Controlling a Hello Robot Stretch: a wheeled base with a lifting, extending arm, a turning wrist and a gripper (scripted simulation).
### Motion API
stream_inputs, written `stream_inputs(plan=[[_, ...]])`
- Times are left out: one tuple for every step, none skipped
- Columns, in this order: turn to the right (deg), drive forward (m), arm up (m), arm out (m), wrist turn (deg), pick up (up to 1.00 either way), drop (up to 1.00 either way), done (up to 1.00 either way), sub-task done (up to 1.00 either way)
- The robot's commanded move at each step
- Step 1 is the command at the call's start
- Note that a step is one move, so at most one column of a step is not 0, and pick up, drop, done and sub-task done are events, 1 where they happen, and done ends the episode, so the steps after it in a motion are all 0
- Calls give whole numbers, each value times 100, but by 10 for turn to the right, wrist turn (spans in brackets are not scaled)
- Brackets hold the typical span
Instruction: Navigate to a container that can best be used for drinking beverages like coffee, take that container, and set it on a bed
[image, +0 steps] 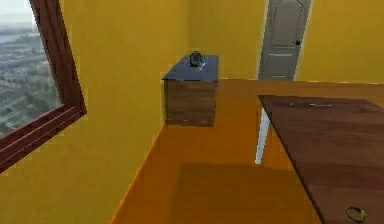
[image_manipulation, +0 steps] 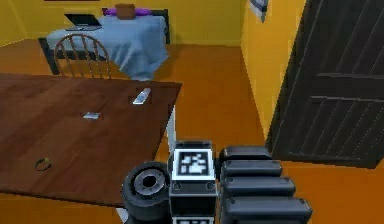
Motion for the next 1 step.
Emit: stream_inputs(plan=[[60, 0, 0, 0, 0, 0, 0, 0, 0]])
